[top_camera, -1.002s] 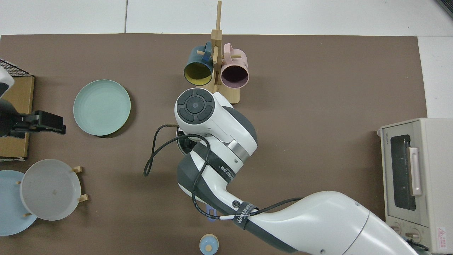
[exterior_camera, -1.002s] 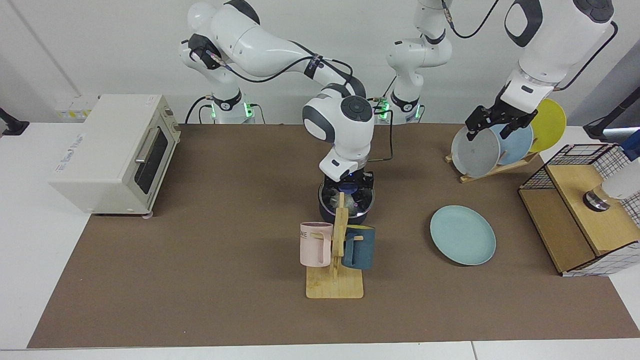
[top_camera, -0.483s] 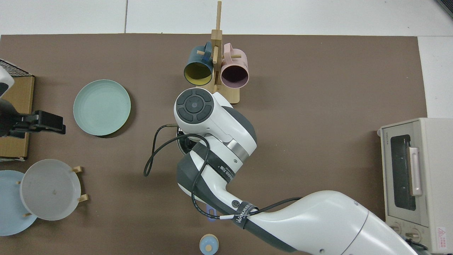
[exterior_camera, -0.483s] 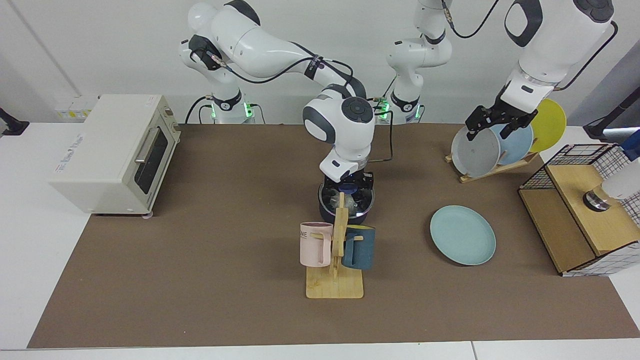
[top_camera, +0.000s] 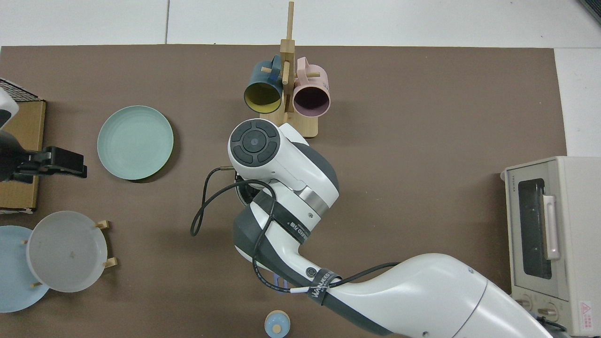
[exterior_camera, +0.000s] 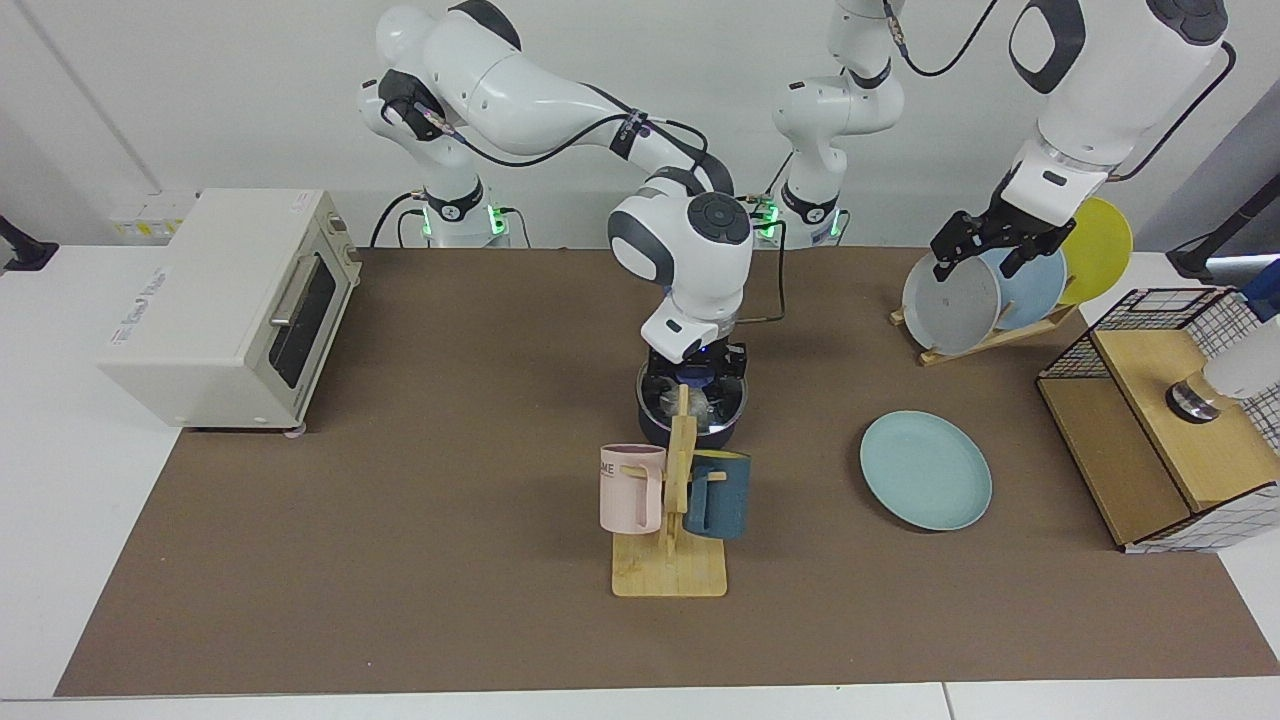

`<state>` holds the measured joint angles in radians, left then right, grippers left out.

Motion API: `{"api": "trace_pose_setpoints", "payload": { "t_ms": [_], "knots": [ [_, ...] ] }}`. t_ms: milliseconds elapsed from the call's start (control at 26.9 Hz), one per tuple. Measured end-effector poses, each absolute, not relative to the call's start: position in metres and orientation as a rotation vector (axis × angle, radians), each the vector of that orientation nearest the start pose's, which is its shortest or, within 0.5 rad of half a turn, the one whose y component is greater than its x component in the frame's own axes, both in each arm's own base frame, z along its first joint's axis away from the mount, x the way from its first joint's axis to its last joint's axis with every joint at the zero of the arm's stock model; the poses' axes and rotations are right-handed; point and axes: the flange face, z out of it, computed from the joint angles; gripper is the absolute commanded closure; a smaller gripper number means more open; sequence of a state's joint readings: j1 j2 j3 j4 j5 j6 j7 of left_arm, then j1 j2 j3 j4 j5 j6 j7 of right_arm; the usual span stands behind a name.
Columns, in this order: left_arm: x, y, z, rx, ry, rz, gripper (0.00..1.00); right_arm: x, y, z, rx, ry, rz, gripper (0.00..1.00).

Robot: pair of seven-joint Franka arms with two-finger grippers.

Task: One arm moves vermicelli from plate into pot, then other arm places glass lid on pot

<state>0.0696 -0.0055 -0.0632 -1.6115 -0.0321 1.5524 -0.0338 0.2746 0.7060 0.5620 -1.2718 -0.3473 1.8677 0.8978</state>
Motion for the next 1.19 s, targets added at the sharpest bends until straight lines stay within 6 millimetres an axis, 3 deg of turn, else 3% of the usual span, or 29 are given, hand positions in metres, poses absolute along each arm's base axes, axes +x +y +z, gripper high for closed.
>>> {"api": "trace_pose_setpoints", "payload": {
  "t_ms": [223,260,297,334,371,1002,1188],
  "knots": [
    [0.55,0.0,0.607,-3.171,-0.064,0.086,0.0,0.576,0.448,0.378,-3.131,0.105,0.035,1.0],
    [0.55,0.0,0.607,-3.171,-0.064,0.086,0.0,0.576,0.448,0.378,-3.131,0.105,0.035,0.88],
    [0.55,0.0,0.607,-3.171,-0.064,0.086,0.0,0.576,0.448,0.378,-3.131,0.105,0.035,0.53],
    [0.55,0.0,0.607,-3.171,-0.064,0.086,0.0,0.576,0.448,0.378,-3.131,0.105,0.035,0.06],
    [0.55,0.0,0.607,-3.171,-0.064,0.086,0.0,0.576,0.448,0.378,-3.131,0.105,0.035,0.0],
    [0.55,0.0,0.607,-3.171,-0.064,0.085,0.0,0.576,0.448,0.381,-3.133,0.103,0.043,0.0],
    [0.55,0.0,0.607,-3.171,-0.064,0.085,0.0,0.566,0.456,0.398,-3.131,0.072,0.071,0.0]
  ]
}}
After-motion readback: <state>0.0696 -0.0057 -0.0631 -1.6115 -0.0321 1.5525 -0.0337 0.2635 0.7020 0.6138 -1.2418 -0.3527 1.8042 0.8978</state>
